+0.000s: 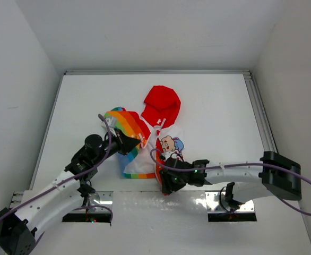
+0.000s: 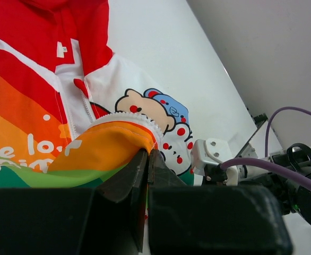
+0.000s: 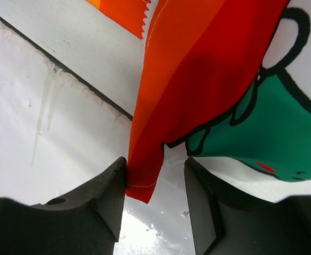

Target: Zip up the jacket

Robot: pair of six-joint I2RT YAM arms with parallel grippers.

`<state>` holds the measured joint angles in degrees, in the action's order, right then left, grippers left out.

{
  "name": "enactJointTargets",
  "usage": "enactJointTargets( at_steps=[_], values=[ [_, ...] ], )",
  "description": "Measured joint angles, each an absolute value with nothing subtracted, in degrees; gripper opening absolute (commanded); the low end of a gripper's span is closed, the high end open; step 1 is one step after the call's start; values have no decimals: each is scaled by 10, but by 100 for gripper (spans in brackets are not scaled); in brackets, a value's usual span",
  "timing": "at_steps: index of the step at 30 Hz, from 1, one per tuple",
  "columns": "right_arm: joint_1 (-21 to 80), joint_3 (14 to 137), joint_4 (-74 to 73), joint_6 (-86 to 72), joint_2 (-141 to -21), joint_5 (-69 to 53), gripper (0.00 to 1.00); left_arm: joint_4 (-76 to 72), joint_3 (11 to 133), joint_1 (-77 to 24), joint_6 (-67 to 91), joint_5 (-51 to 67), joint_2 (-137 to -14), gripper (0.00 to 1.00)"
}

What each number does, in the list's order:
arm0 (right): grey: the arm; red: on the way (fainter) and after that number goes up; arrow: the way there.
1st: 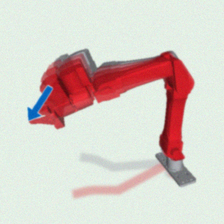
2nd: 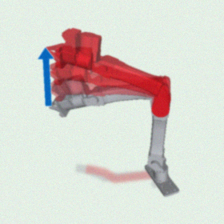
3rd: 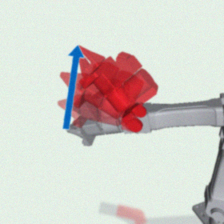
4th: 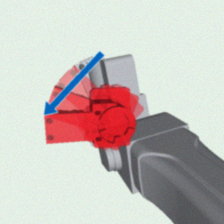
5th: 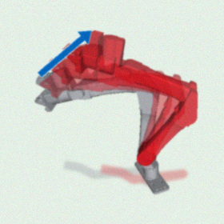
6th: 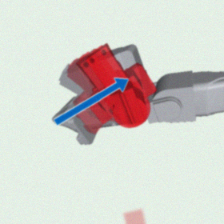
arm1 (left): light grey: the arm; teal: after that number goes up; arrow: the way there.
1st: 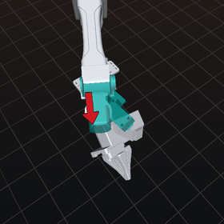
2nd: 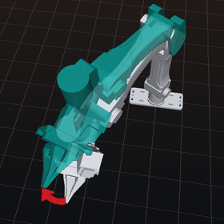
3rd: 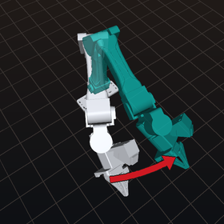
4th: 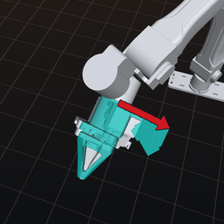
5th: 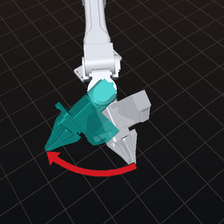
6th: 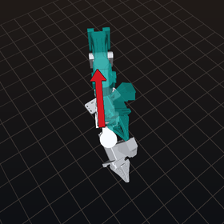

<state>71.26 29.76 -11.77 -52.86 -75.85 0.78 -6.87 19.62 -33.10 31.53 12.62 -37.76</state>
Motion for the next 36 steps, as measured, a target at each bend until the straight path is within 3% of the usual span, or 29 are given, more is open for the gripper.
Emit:
enactJointTargets(
  at_steps=[11,17,19,25,36],
  values=[
    [762,399,-219,-520,-771,95,53,-71,196,-331,315,126,-378,0],
    [816,458,-279,-513,-825,181,37,-59,196,-331,315,104,-375,0],
    [828,464,-294,-513,-835,199,37,-49,196,-331,316,93,-373,0],
    [845,482,-322,-516,-867,234,46,-38,197,-331,317,80,-368,0],
    [850,485,-315,-526,-906,242,43,-36,197,-331,318,81,-371,0]
  ],
)
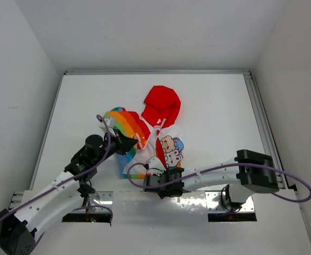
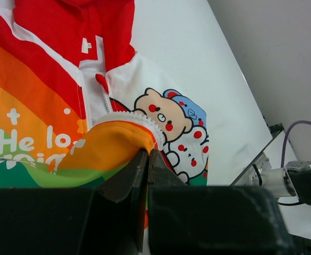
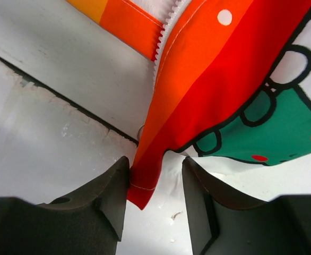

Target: Zip up the jacket

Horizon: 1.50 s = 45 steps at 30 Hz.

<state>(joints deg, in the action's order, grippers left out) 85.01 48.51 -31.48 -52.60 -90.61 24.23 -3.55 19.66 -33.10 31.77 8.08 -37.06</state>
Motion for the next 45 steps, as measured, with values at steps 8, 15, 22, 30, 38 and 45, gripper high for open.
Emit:
enactJointTargets(
  at_steps=[8,15,22,30,38,45],
  values=[
    [850,486,-314,-540,-933,242,21,-36,197,-331,318,81,-371,0],
    [849,446,-285,-554,-885,255,0,-37,197,-331,318,87,-375,0],
    [744,268,-97,-545,-638,193,0,-51,197,-331,320,107,-379,0],
    [505,104,166,-625,-623,-76,0,-83,197,-331,325,132,-397,0],
    [504,64,158,-662,-636,-100,28,-91,197,-331,332,142,-400,0],
    [505,97,-16,-613,-545,16,42,-100,197,-331,333,147,-423,0]
  ],
)
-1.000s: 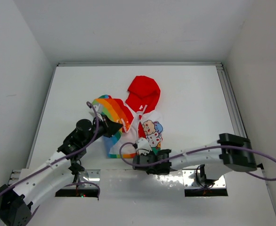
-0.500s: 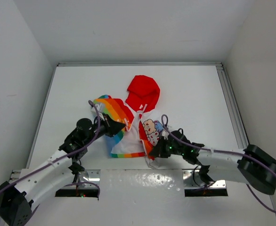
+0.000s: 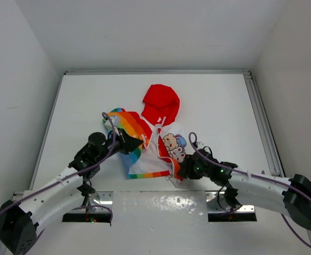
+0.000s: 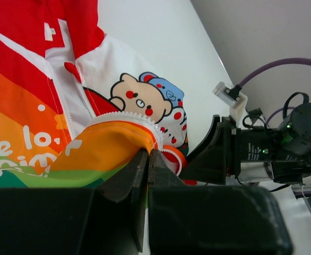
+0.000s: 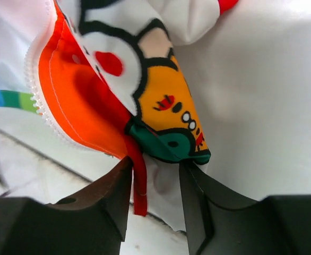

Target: Zip up the jacket

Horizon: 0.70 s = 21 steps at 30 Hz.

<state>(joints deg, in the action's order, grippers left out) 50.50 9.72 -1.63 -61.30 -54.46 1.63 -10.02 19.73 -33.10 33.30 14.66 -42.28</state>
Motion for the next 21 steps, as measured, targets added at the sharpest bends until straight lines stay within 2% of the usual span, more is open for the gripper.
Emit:
enactJointTargets(
  at_steps=[10,11,13,14,15,19,20,21],
  values=[
    [589,271,-205,-509,-562,153,48,-105,197,-331,335,148,-435,0],
    [603,288,-213,-502,-561,165,34,-105,197,-331,335,147,-435,0],
    [628,311,-217,-486,-558,175,20,-105,197,-331,335,148,-435,0],
    [642,317,-215,-482,-559,176,3,-105,197,-331,335,148,-435,0],
    [656,321,-211,-476,-563,176,0,-105,197,-331,335,147,-435,0],
    [714,336,-191,-471,-625,168,0,-105,197,-331,335,147,-435,0],
    [724,336,-184,-469,-640,162,2,-105,197,-331,335,147,-435,0],
    [736,336,-178,-468,-658,153,7,-105,197,-331,335,147,-435,0]
  ],
)
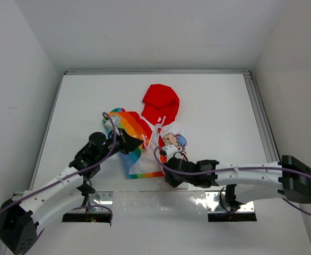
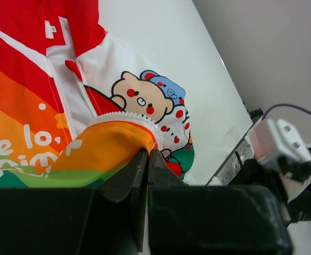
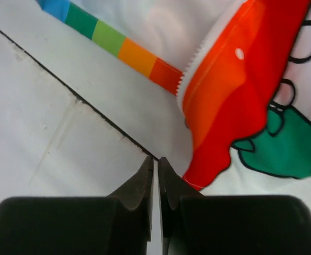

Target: Zip up the jacket

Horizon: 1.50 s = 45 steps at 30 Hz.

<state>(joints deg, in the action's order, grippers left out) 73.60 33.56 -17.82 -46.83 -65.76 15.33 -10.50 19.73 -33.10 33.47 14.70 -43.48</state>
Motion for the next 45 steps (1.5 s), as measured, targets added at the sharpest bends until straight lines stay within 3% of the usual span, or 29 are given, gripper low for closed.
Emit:
enactJointTargets(
  at_steps=[2,6,11,17,22,25,31,36,45],
  values=[
    [744,335,-166,-465,-681,145,26,-105,197,-331,335,146,-433,0],
    [745,336,-159,-456,-717,170,44,-102,197,-331,335,145,-425,0],
    [744,351,-159,-441,-781,227,46,-101,197,-331,335,145,-416,0],
    [744,364,-154,-442,-820,300,34,-96,197,-331,335,143,-406,0],
    [743,364,-145,-460,-823,361,17,-95,197,-331,335,143,-404,0],
    [738,362,-133,-468,-832,391,17,-94,197,-331,335,143,-404,0],
    [720,352,-115,-472,-853,394,29,-88,197,-331,335,143,-404,0],
    [713,349,-107,-474,-858,390,0,-88,197,-331,335,143,-404,0],
    [710,332,-114,-475,-788,369,0,-86,197,-331,333,141,-404,0]
  ],
)
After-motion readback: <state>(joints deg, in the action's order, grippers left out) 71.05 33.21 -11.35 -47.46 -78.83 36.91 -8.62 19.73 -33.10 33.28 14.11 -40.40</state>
